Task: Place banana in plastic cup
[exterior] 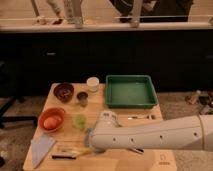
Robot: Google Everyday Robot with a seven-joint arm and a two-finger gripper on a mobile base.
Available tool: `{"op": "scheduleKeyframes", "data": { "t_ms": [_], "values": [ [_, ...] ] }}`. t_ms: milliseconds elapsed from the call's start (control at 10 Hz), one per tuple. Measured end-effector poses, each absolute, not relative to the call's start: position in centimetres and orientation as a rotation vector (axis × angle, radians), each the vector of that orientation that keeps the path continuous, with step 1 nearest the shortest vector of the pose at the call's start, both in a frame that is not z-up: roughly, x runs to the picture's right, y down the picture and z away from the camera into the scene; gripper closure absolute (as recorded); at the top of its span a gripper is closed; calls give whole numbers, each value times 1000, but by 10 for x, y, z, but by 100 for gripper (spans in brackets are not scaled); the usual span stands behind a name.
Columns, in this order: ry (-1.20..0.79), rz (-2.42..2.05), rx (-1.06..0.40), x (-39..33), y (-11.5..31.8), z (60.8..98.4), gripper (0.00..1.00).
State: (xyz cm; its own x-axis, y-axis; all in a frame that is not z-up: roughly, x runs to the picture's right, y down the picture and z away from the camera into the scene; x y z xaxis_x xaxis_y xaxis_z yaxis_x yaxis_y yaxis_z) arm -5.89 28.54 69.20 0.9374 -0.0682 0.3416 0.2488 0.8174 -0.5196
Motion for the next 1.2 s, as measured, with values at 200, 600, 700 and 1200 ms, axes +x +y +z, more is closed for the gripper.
{"op": "scheduleKeyframes", "data": {
  "t_ms": [200, 600, 700, 1200],
  "values": [
    [-318, -173, -592, -60, 286, 692, 100],
    [-342, -200, -543, -83, 261, 688, 100],
    [-345, -203, -532, -87, 255, 688, 100],
    [-357, -233, -488, -115, 220, 697, 100]
  ]
}}
